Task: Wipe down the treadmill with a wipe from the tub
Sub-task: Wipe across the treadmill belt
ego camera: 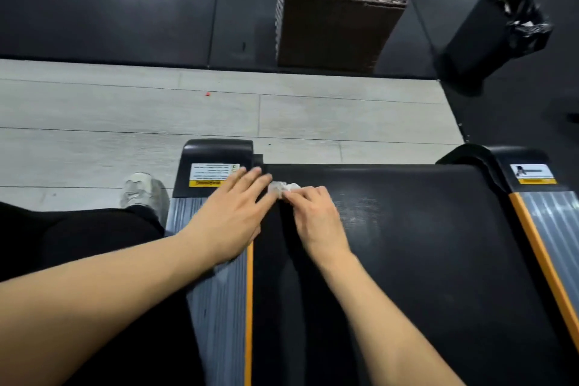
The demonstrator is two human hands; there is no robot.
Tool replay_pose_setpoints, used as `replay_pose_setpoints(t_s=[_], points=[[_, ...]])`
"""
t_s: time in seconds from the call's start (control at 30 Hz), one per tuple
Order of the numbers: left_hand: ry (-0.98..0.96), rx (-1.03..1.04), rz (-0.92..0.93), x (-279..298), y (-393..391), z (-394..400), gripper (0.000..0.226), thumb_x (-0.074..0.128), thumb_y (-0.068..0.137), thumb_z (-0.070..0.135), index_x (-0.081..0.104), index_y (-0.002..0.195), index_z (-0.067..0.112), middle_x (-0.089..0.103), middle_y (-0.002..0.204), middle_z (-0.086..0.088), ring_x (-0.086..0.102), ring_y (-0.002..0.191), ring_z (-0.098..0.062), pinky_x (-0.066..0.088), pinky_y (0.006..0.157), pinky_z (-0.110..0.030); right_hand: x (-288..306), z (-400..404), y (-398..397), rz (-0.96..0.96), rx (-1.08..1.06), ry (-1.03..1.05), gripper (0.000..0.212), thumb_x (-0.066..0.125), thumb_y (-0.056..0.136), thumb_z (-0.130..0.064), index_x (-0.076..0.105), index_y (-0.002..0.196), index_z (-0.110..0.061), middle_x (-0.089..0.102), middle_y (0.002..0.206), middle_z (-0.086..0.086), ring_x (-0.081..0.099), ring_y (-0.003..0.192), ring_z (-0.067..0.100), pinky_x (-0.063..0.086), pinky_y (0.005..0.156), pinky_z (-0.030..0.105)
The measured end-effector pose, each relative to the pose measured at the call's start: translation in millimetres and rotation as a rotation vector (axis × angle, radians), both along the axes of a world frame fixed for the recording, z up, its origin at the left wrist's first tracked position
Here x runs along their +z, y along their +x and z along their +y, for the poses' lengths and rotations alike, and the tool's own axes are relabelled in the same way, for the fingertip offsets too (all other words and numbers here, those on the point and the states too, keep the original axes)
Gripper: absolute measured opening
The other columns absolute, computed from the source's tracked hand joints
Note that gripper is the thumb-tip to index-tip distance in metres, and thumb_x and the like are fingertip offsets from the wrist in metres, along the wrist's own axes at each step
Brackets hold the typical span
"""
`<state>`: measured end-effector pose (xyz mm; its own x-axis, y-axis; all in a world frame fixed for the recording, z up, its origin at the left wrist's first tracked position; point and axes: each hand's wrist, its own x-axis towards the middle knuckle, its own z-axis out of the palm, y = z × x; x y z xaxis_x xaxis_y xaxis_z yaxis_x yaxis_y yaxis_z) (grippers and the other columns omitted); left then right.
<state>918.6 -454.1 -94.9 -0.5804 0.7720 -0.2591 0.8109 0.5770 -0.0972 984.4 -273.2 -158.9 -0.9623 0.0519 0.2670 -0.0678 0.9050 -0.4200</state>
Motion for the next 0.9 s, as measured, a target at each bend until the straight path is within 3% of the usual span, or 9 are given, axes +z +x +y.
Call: replay_pose_setpoints(t_s=[0.1,0.17,0.27,0.37,0.47,0.53,0.63,0.77,0.9], points=[[0.018,0.2,0.076,-3.1,-17.7,-7.9,0.071,0.053,0.097,0.026,0.022,0.16,0.015,0.015,0.168,-0.017,0.016,0.155,-0.036,0.017,0.125,-0.05,-0.6,7.6,-20.6,0.021,-0.054,0.088,0.03,0.067,0.084,0.002,0.072,0.108,-0.016,0.067,0.093,0.002,0.054,0.083,0.027,0.053,0.069,0.038],[-0.047,0.318,-0.013,-2.2,-24.2,-16.8,0.069,0.041,0.104,0.03,0.005,0.162,0.017,0.001,0.17,-0.011,0.005,0.157,-0.033,0.013,0.126,-0.047,0.9,-2.4,-39.9,-0.007,-0.19,0.033,0.026,0.066,0.084,0.004,0.073,0.102,-0.013,0.067,0.092,0.005,0.055,0.085,0.028,0.054,0.069,0.041],[-0.007,0.351,-0.118,-8.0,-20.6,-21.9,0.065,0.037,0.105,0.029,0.009,0.162,0.014,0.008,0.17,-0.01,0.014,0.155,-0.033,0.023,0.122,-0.045,1.1,-20.3,-43.1,-0.032,-0.232,-0.027,0.028,0.058,0.086,0.006,0.074,0.102,-0.011,0.067,0.093,0.007,0.055,0.088,0.03,0.054,0.075,0.045],[0.014,0.341,-0.135,-9.6,-16.7,-20.1,0.065,0.038,0.104,0.026,0.01,0.161,0.015,0.008,0.17,-0.009,0.019,0.153,-0.033,0.028,0.119,-0.047,-1.9,-40.4,7.3,-0.057,0.003,-0.009,0.035,0.043,0.09,-0.006,0.068,0.114,-0.013,0.063,0.097,0.005,0.052,0.086,0.029,0.051,0.079,0.043],[0.052,0.269,-0.144,-6.7,-15.3,-13.5,0.064,0.041,0.104,0.021,0.013,0.161,0.021,0.007,0.17,-0.004,0.016,0.154,-0.031,0.027,0.119,-0.046,-2.2,-51.2,69.7,-0.058,0.223,0.024,0.031,0.052,0.095,-0.008,0.065,0.122,-0.012,0.059,0.11,-0.002,0.052,0.088,0.024,0.052,0.083,0.038],[0.039,0.196,-0.133,-5.4,-8.5,-8.5,0.063,0.042,0.104,0.021,0.015,0.161,0.024,0.006,0.171,-0.003,0.015,0.155,-0.03,0.028,0.118,-0.044,-2.1,-30.8,65.7,-0.004,0.342,0.128,0.027,0.059,0.097,-0.014,0.067,0.123,-0.014,0.063,0.114,-0.002,0.056,0.091,0.024,0.052,0.085,0.038],[-0.01,0.128,-0.117,-5.9,-1.8,-8.0,0.06,0.043,0.104,0.023,0.02,0.16,0.026,0.006,0.171,-0.004,0.013,0.155,-0.031,0.026,0.119,-0.044,-3.9,8.4,18.9,0.045,0.141,0.206,0.026,0.054,0.093,-0.015,0.071,0.113,-0.015,0.067,0.102,0.003,0.057,0.089,0.028,0.053,0.08,0.042],[-0.084,0.064,-0.115,0.9,3.2,-12.8,0.052,0.039,0.106,0.027,0.027,0.157,0.024,0.008,0.17,-0.005,0.011,0.156,-0.03,0.023,0.12,-0.043,-4.9,18.1,-17.6,0.023,-0.3,0.031,0.039,0.039,0.085,-0.011,0.074,0.103,-0.014,0.067,0.092,0.006,0.055,0.083,0.031,0.054,0.072,0.045],[-0.019,-0.039,-0.082,-0.4,7.4,-6.9,0.049,0.047,0.101,0.026,0.042,0.15,0.018,0.03,0.164,-0.01,0.027,0.152,-0.033,0.026,0.12,-0.044,-4.4,-32.4,29.1,-0.012,-0.047,0.089,0.033,0.051,0.093,-0.007,0.068,0.121,-0.013,0.066,0.107,0.003,0.054,0.089,0.027,0.052,0.083,0.04]])
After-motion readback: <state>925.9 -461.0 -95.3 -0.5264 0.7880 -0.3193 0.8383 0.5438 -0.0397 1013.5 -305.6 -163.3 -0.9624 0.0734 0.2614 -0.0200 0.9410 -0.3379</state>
